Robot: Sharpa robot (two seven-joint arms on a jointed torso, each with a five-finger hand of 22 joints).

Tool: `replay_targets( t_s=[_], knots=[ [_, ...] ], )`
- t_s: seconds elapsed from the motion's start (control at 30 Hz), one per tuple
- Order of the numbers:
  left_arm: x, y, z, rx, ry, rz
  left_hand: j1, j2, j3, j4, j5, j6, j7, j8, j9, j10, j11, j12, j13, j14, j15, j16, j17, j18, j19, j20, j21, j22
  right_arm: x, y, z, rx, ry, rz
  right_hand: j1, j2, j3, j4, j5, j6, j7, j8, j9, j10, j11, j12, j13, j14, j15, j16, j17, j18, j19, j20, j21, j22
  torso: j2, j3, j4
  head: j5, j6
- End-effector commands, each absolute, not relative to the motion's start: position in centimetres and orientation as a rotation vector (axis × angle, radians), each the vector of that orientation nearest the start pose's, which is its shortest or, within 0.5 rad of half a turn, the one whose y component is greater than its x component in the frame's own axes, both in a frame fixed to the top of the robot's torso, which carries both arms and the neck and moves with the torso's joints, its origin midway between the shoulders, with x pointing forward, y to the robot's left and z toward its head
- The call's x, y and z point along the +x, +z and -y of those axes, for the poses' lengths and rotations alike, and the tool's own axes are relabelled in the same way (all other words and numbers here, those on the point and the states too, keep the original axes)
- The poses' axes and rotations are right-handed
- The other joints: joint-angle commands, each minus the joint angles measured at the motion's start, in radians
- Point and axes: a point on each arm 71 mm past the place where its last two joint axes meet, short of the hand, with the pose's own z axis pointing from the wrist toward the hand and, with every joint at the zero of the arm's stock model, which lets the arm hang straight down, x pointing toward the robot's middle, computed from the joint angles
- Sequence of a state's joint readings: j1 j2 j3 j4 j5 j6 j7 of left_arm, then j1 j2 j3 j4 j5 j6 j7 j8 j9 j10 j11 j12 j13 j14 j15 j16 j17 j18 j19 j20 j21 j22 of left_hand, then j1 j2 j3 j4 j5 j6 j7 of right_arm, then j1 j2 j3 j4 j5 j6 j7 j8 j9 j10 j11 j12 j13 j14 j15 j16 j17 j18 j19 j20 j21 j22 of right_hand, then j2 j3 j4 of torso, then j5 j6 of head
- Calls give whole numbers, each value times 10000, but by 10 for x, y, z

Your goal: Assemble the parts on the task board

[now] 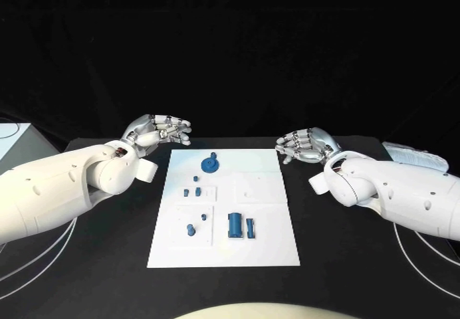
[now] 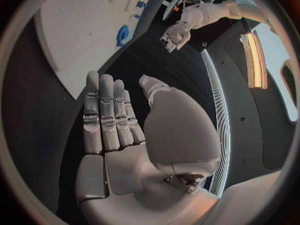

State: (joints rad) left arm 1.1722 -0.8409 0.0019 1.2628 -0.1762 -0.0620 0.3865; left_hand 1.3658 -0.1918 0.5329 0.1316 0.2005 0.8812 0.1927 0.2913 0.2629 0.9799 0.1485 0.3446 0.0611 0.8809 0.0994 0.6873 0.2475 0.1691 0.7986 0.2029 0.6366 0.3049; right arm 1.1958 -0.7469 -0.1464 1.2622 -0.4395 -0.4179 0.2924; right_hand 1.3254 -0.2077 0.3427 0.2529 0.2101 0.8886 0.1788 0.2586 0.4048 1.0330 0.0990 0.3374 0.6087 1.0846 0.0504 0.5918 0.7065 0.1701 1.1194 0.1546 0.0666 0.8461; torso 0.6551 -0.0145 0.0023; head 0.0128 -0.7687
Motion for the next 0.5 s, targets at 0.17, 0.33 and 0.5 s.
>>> replay_targets(
  t_s=[0.17, 0.33, 0.5],
  knots=[
    [542, -192, -271, -10028, -15347, -13355, 129, 41, -82, 76, -24, -231, 70, -473, -229, 517, 198, -2123, 23, -162, 413, -2883, -448, 129, -231, 549, -2153, -1304, 545, -226, 249, 8581, 12599, -14182, 156, 4, 789, -485, -419, -59, 225, -411, -513, 282, 423, -1571, -2860, -567, 444, -2516, -1739, 130, -1075, 511, -53, -2680, -222, 85, -50, 58, 611],
    [547, -199, -267, -10217, -15304, -13215, 167, 87, -194, 45, -8, -238, 80, -663, -364, 495, 334, -2678, 19, -419, 599, -3817, -635, 127, -328, 756, -3136, -1901, 552, -226, 251, 8673, 12665, -13954, -44, 47, 1124, -892, -469, 10, 289, -652, -749, 408, 516, -1960, -4006, -561, 590, -3453, -2486, 136, -1258, 658, -36, -3917, -231, 132, -30, 88, 892],
    [544, -201, -263, -10068, -14991, -13813, -5111, 1918, -5329, -1316, -2005, -8812, -1927, -2913, -2629, -9799, -1485, -3446, -611, -8809, -994, -6873, -2475, -1691, -7986, -2029, -6366, -3049, 549, -228, 251, 8648, 11693, -14198, -5078, 2077, -3427, -2529, -2101, -8886, -1788, -2586, -4048, -10330, -990, -3374, -6087, -10846, -504, -5918, -7065, -1701, -11194, -1546, -666, -8461, -292, 96, -39, 39, 823]
  ],
)
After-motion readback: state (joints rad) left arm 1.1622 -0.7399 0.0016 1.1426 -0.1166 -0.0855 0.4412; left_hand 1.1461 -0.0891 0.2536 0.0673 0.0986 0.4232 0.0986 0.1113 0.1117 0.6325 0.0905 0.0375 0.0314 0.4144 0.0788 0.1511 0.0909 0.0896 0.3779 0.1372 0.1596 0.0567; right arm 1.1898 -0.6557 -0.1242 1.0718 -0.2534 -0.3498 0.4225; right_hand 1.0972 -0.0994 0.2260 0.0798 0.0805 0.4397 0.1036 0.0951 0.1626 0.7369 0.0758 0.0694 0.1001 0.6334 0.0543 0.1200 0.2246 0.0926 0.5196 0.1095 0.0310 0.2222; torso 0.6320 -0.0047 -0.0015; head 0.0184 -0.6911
